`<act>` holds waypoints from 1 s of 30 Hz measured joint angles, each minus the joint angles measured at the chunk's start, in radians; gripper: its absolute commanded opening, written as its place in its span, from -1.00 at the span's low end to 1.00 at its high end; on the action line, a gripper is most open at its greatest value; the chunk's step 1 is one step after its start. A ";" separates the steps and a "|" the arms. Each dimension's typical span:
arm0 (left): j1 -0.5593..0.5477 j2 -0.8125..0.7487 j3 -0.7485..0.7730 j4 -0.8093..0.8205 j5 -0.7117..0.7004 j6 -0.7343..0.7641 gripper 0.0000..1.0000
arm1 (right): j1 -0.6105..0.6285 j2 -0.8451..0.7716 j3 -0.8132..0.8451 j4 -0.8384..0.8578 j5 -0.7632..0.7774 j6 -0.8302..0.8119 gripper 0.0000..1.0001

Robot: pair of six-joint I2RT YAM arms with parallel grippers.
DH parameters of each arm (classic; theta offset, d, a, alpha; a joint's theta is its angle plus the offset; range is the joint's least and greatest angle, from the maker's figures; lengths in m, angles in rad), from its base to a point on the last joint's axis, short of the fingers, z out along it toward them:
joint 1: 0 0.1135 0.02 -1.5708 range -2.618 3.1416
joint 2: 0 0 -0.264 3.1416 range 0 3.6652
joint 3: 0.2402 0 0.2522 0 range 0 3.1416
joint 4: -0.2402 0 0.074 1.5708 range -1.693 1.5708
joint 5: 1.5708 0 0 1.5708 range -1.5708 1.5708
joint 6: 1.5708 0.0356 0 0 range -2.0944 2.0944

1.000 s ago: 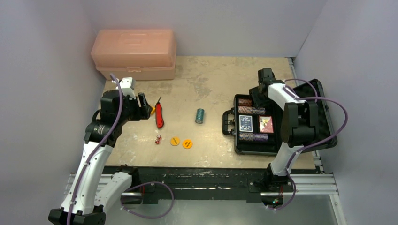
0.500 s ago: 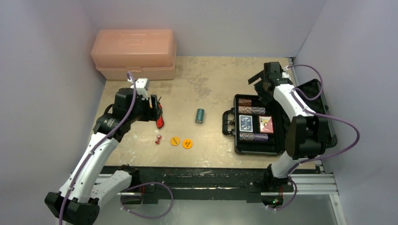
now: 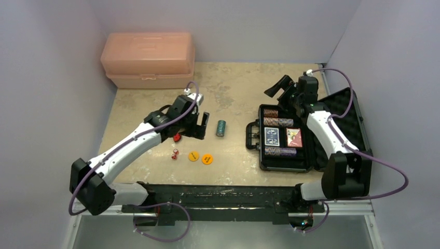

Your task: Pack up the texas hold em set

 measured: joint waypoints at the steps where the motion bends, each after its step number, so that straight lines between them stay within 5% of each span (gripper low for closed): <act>1: -0.028 0.031 0.011 0.008 -0.008 -0.004 0.78 | 0.000 -0.017 -0.023 0.030 -0.028 -0.013 0.98; 10: -0.135 0.276 0.134 0.094 -0.099 -0.057 0.70 | 0.030 -0.142 -0.092 0.071 -0.085 -0.065 0.98; 30: -0.145 0.575 0.235 0.211 -0.066 -0.073 0.55 | 0.052 -0.298 -0.277 0.120 -0.078 -0.077 0.98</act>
